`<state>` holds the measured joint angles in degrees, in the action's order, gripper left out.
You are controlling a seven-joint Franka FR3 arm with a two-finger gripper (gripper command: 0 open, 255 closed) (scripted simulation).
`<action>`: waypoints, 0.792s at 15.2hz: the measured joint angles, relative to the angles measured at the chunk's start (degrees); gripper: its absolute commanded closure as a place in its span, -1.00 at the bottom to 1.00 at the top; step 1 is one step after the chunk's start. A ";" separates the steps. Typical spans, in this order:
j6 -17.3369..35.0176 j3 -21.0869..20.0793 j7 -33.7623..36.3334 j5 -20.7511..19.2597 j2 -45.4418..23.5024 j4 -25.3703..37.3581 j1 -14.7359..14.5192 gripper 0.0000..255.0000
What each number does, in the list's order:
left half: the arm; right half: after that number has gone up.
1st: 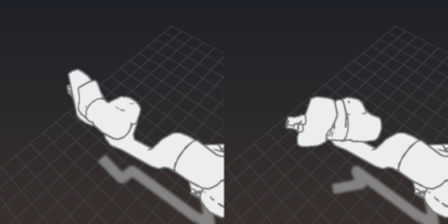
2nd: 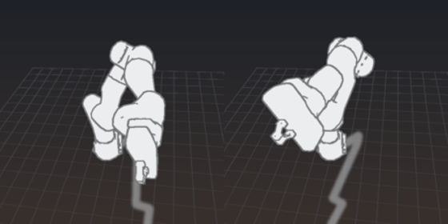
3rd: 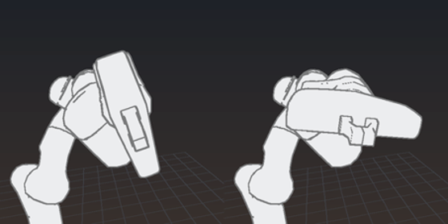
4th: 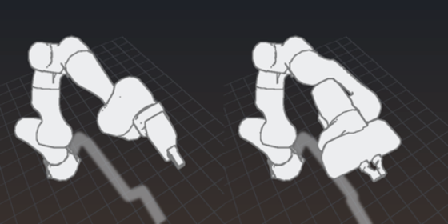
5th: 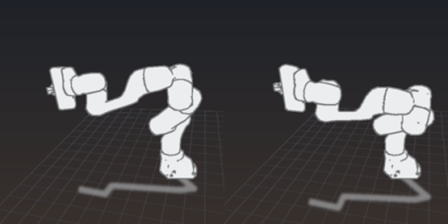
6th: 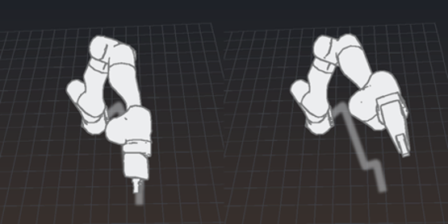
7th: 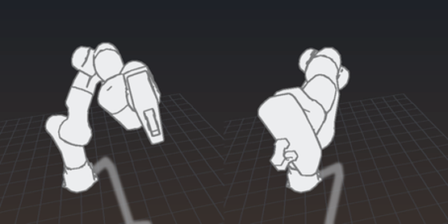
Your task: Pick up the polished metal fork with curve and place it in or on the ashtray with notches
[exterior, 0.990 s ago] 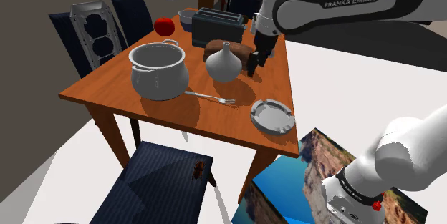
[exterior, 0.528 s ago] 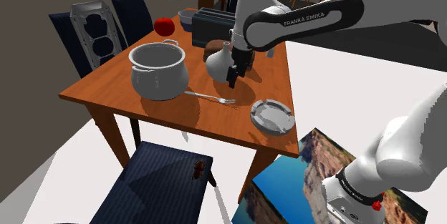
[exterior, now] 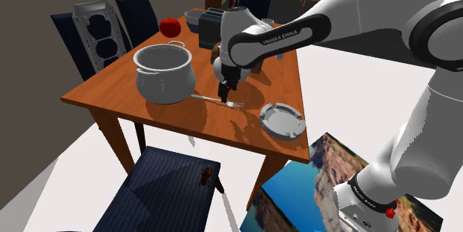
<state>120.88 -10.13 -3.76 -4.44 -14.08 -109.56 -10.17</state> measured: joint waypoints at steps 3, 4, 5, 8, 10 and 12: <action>2.07 0.05 0.20 -0.31 -1.21 -0.95 -0.10 -1.00; 2.74 0.09 0.18 -0.37 -1.33 -1.50 -0.06 -1.00; 3.75 0.15 0.28 -0.53 -1.96 -1.88 -0.08 -1.00; 4.37 0.17 0.44 -0.67 -2.48 -2.00 -0.16 -1.00; 4.45 0.17 0.45 -0.68 -2.50 -2.03 -0.17 -1.00; 4.47 0.17 0.46 -0.68 -2.52 -2.03 -0.17 -1.00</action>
<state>125.35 -9.96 -3.31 -5.12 -16.60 -111.59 -10.34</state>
